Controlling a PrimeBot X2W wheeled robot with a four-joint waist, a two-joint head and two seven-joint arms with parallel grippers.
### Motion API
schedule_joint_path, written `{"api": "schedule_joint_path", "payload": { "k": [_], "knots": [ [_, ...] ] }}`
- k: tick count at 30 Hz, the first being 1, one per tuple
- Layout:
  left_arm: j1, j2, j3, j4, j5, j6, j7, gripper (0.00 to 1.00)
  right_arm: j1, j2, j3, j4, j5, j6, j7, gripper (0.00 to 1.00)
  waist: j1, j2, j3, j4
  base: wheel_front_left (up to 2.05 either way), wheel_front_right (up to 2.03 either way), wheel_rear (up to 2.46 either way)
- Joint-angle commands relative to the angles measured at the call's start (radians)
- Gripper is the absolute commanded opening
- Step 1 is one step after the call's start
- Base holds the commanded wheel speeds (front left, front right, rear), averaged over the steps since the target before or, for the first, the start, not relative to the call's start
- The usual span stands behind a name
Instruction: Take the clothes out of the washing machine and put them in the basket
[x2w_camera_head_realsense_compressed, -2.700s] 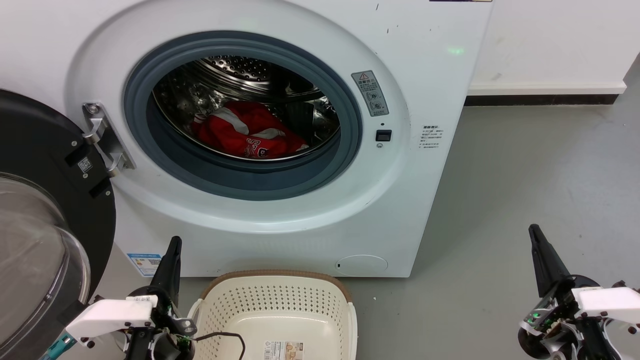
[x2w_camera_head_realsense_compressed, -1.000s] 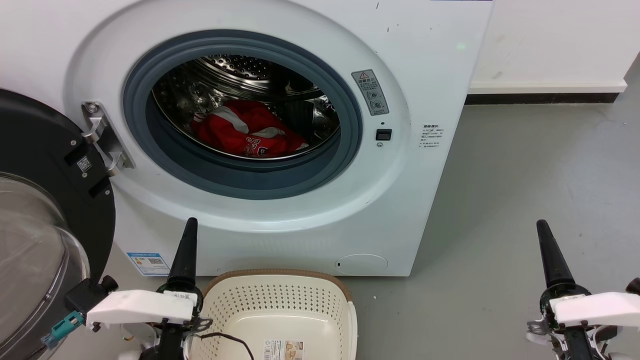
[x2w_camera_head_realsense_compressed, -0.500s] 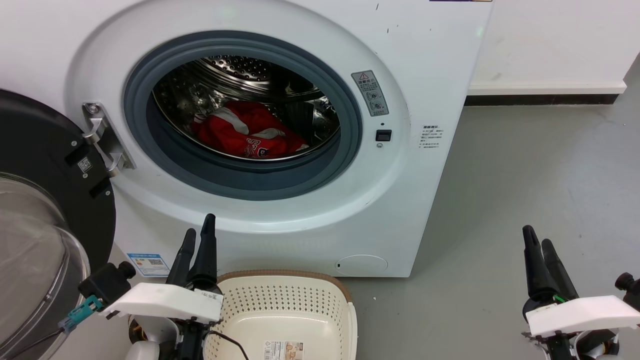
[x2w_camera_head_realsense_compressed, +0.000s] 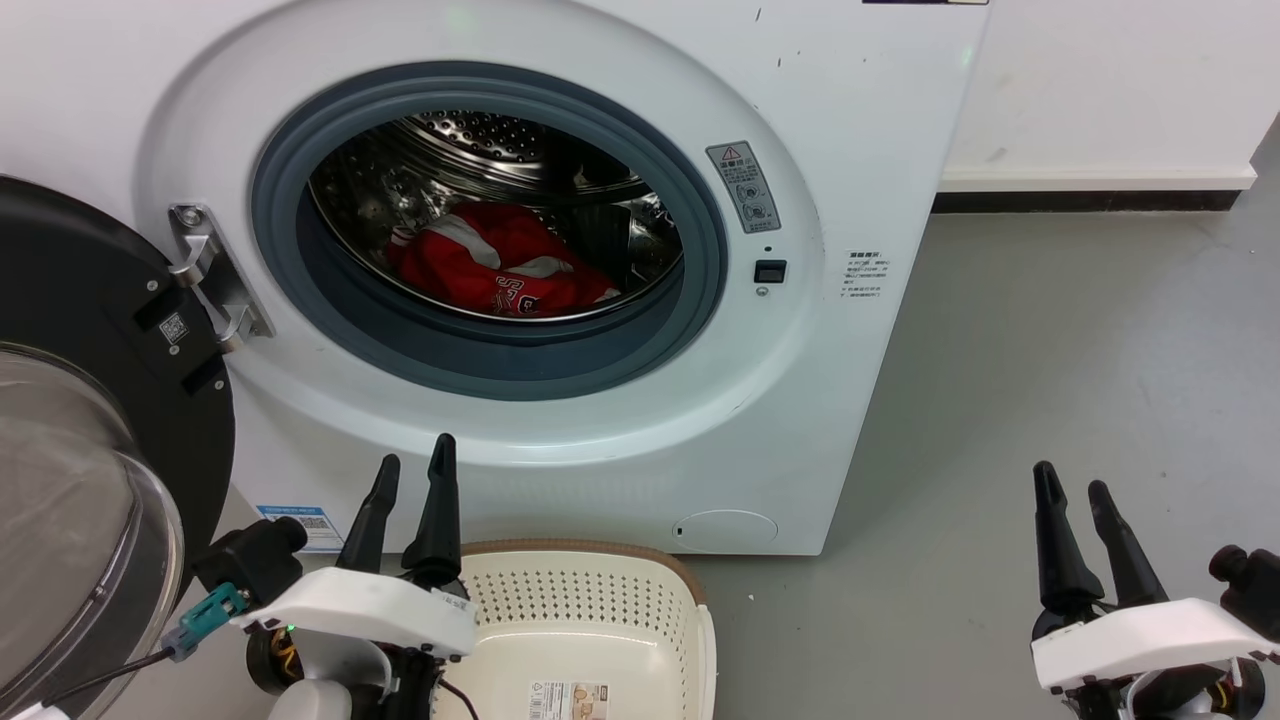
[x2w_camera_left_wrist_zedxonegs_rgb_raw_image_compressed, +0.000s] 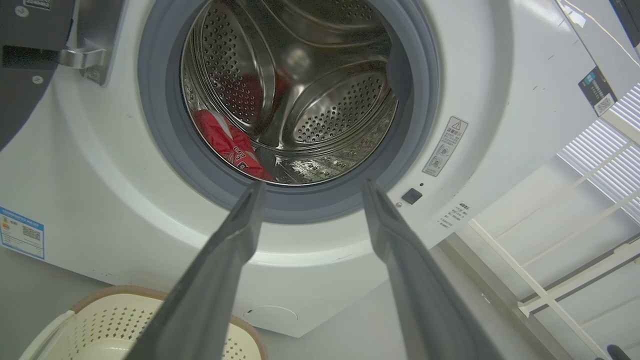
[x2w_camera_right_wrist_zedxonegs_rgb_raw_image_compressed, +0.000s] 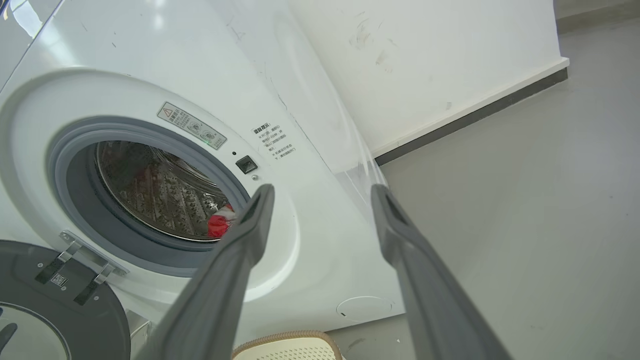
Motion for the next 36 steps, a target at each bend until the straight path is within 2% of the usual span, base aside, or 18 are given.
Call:
{"api": "schedule_joint_path", "payload": {
  "k": [1, 18, 36],
  "knots": [
    [-0.021, 0.002, -0.005, -0.011, 0.040, 0.005, -0.012, 1.00, 0.001, 0.000, 0.002, -0.006, -0.041, 0.000, -0.011, 1.00, 0.0000, 0.0000, 0.001, 0.000, 0.00, 0.00, 0.00],
    [-0.029, 0.006, -0.025, -0.011, 0.252, 0.029, -0.057, 1.00, 0.008, 0.000, 0.012, -0.003, -0.253, 0.000, -0.058, 1.00, 0.0000, 0.0000, 0.005, 0.007, 0.00, 0.00, 0.00],
    [-0.030, 0.018, -0.042, 0.011, 0.430, 0.052, -0.099, 1.00, 0.017, 0.000, 0.020, -0.024, -0.440, 0.000, -0.096, 1.00, 0.0000, 0.0000, 0.004, 0.012, 0.00, 0.00, 0.00]
  ]
}}
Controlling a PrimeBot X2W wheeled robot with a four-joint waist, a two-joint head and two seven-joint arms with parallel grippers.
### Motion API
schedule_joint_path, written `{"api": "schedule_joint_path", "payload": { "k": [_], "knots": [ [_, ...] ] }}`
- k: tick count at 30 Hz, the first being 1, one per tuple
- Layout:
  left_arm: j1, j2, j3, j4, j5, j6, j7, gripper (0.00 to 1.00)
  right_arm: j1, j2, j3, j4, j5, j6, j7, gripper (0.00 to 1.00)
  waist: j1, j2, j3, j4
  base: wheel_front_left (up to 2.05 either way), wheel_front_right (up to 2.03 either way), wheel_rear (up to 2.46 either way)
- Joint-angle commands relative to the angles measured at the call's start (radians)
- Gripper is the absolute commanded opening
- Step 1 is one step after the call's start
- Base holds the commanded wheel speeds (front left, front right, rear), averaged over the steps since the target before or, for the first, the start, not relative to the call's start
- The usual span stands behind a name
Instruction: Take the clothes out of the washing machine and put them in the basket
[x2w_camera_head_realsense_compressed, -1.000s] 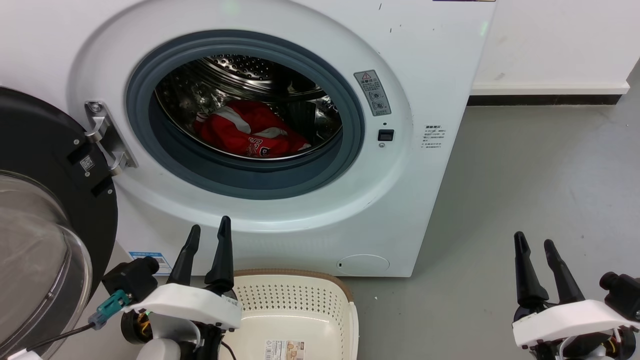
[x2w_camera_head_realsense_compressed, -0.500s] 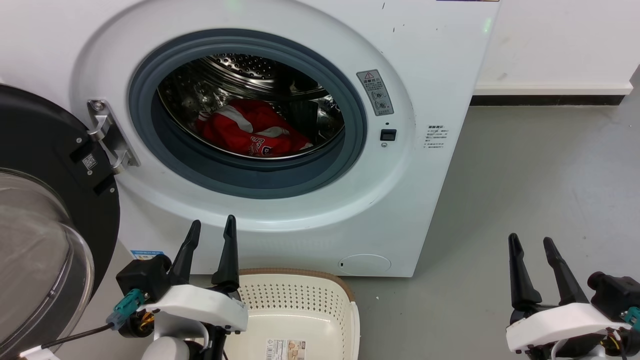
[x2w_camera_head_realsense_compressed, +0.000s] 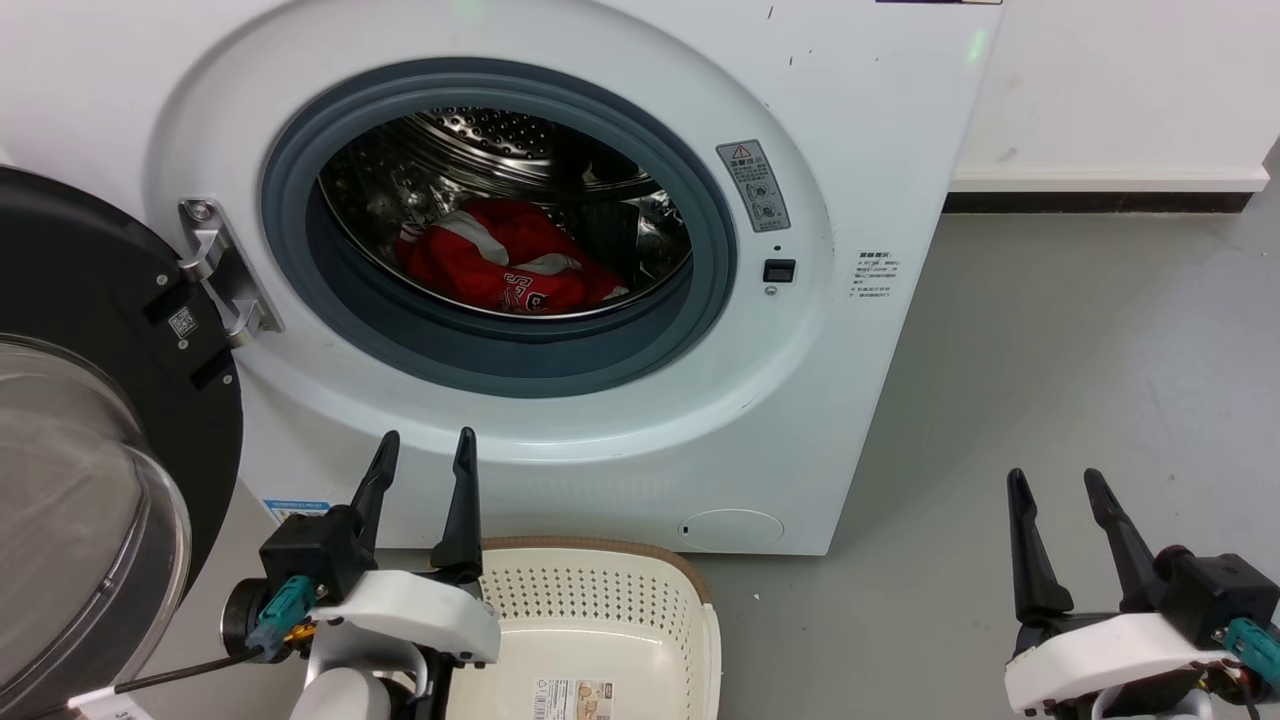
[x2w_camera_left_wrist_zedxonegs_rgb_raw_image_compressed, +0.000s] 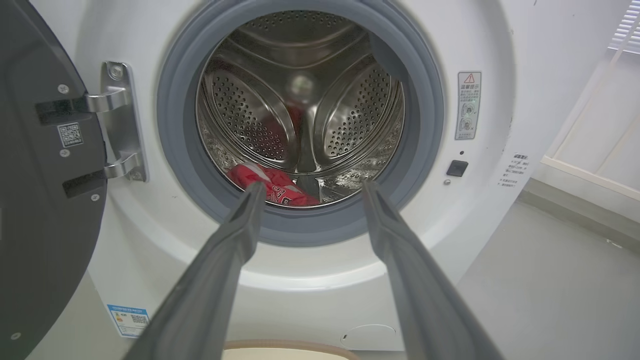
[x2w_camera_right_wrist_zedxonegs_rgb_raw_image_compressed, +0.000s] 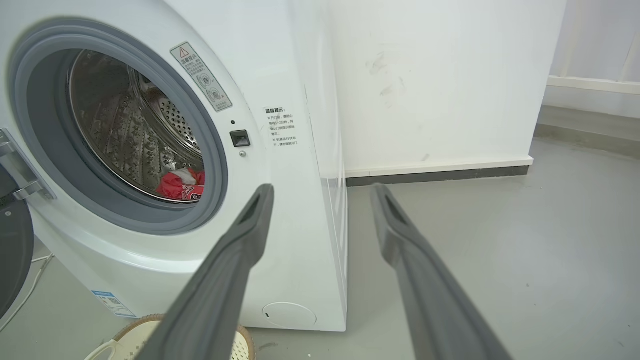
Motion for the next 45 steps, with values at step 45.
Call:
{"api": "schedule_joint_path", "payload": {
  "k": [45],
  "knots": [
    [-0.008, -0.007, -0.002, 0.032, 0.205, 0.025, -0.067, 1.00, 0.027, 0.001, 0.007, -0.045, -0.210, 0.000, -0.010, 1.00, 0.0000, -0.0001, 0.006, 0.012, 0.00, 0.00, 0.00]
  ]
}}
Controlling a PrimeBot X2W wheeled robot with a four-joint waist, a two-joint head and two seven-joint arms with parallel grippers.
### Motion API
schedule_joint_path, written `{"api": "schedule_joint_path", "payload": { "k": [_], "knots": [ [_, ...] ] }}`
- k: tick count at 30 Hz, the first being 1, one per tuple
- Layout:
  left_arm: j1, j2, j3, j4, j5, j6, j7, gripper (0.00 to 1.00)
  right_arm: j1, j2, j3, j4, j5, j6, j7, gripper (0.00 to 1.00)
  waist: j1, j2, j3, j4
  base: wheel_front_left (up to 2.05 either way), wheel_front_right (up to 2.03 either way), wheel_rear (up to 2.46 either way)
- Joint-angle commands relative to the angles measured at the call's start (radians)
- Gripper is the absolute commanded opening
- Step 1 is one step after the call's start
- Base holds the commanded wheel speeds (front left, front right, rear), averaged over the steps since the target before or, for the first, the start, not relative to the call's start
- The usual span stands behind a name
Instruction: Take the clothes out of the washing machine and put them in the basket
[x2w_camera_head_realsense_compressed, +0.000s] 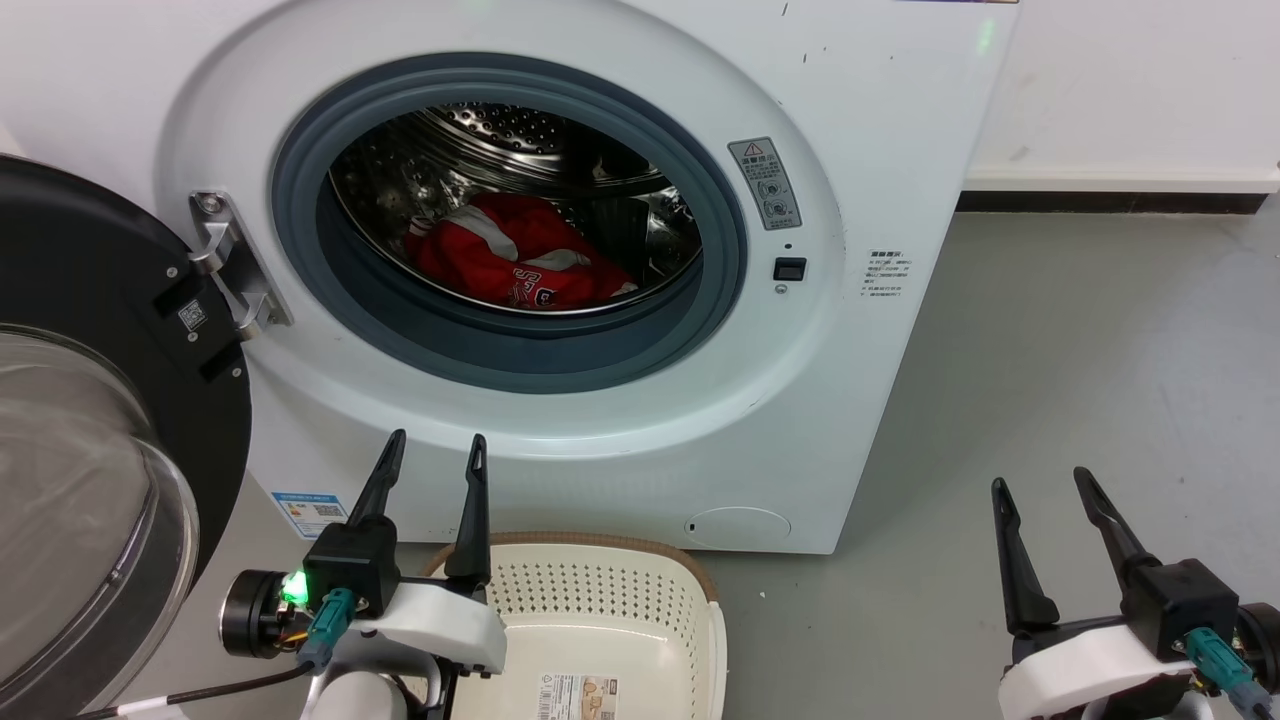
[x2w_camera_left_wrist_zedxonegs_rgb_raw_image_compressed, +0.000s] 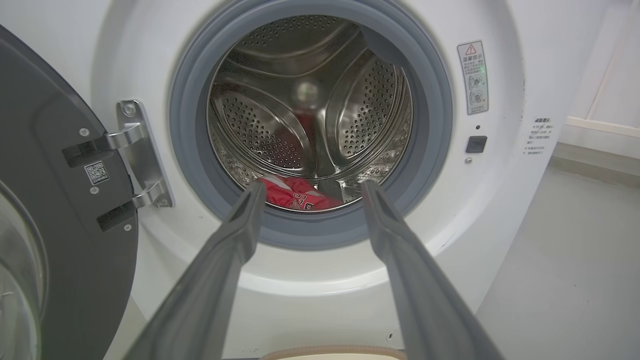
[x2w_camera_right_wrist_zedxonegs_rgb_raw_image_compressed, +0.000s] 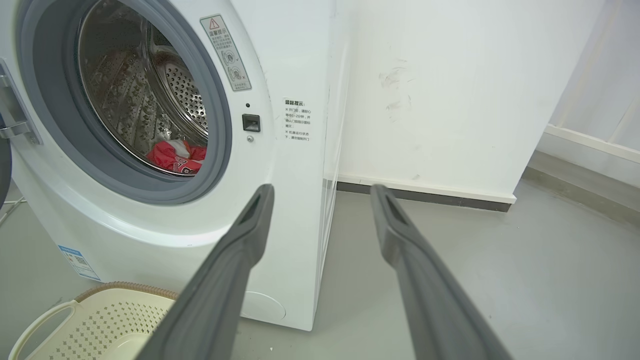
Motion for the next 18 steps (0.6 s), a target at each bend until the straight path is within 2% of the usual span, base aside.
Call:
{"api": "schedule_joint_path", "payload": {
  "k": [1, 18],
  "knots": [
    [-0.004, -0.002, 0.000, 0.002, 0.006, -0.003, -0.003, 1.00, 0.005, 0.001, 0.000, 0.000, 0.006, -0.001, -0.002, 1.00, -0.0001, 0.0000, 0.001, 0.000, 0.00, 0.00, 0.00],
    [-0.055, -0.001, 0.014, 0.050, 0.016, -0.001, -0.003, 1.00, -0.022, 0.001, 0.011, -0.004, 0.012, -0.001, 0.003, 1.00, -0.0001, 0.0000, 0.033, -0.015, 0.00, 0.00, 0.00]
  ]
}}
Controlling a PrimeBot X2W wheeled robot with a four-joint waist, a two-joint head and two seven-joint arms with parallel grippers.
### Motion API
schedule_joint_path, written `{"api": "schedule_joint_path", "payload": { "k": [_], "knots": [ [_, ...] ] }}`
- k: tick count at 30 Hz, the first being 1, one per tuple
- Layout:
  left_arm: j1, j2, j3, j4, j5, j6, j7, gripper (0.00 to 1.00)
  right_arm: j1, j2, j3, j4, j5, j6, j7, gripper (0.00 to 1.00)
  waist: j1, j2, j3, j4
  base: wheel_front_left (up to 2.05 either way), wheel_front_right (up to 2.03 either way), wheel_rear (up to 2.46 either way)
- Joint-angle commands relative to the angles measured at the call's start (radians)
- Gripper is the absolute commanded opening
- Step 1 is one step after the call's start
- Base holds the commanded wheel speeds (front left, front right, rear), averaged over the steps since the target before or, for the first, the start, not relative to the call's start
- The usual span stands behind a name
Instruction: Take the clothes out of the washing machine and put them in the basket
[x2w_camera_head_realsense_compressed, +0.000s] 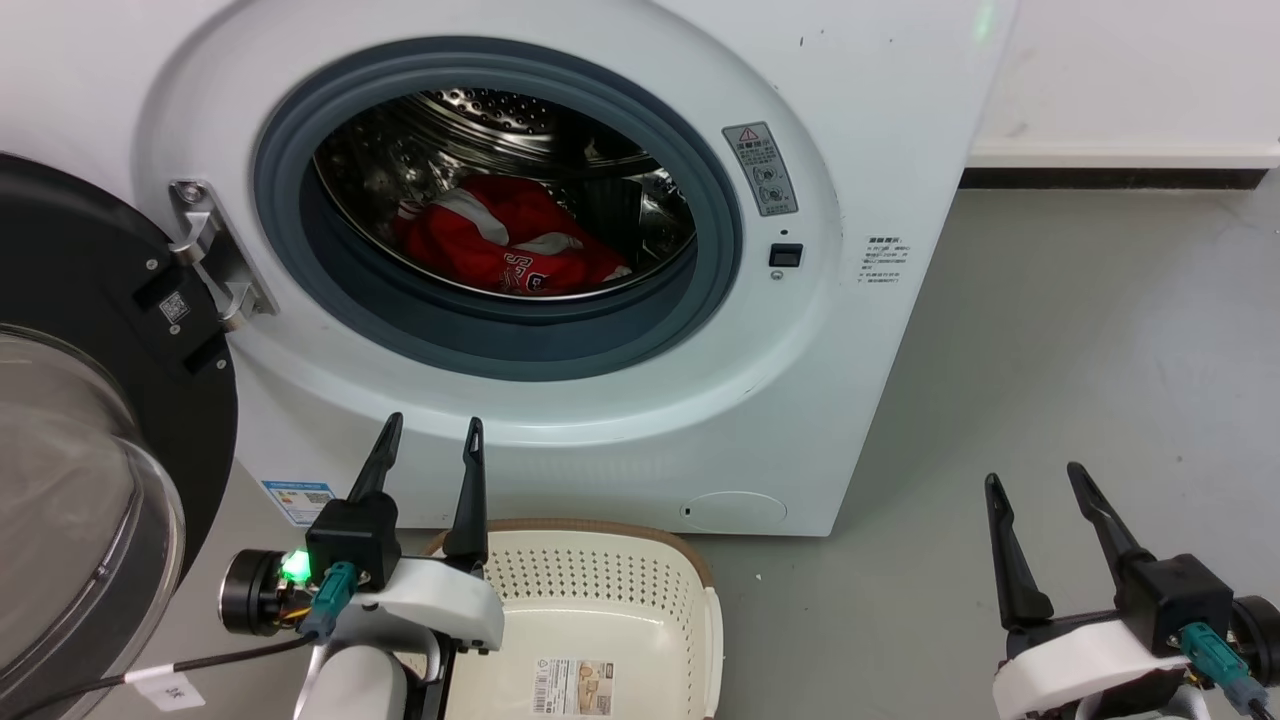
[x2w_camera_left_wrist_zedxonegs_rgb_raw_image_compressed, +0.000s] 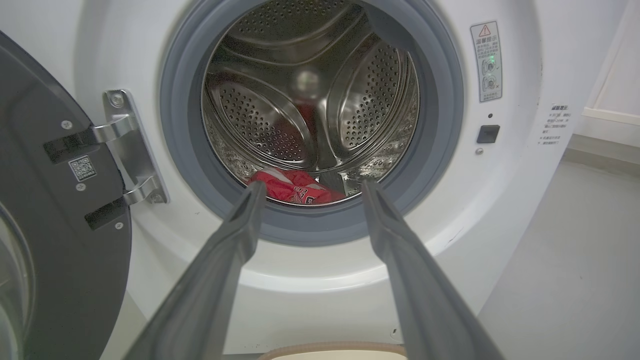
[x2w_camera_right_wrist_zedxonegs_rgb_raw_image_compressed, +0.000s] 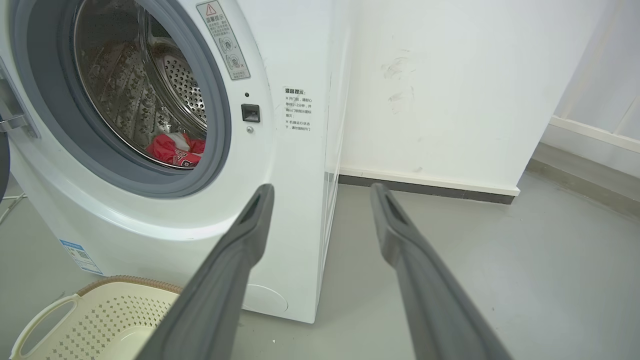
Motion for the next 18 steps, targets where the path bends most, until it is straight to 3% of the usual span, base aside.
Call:
{"api": "schedule_joint_path", "payload": {
  "k": [1, 12, 18],
  "knots": [
    [-0.030, 0.000, 0.003, 0.019, 0.008, 0.002, -0.003, 1.00, -0.024, 0.001, 0.003, -0.008, 0.008, -0.001, 0.001, 1.00, 0.0000, 0.0000, 0.017, -0.008, 0.00, 0.00, 0.00],
    [-0.262, 0.032, 0.029, 0.179, 0.005, 0.016, -0.003, 1.00, -0.082, 0.001, 0.022, -0.044, 0.015, -0.001, -0.011, 1.00, 0.0000, 0.0000, 0.186, -0.072, 0.00, 0.00, 0.00],
    [-0.441, 0.083, 0.051, 0.276, 0.003, 0.019, 0.000, 1.00, -0.138, 0.002, 0.021, -0.055, 0.025, -0.001, -0.028, 1.00, 0.0000, 0.0000, 0.327, -0.123, 0.00, 0.00, 0.00]
  ]
}}
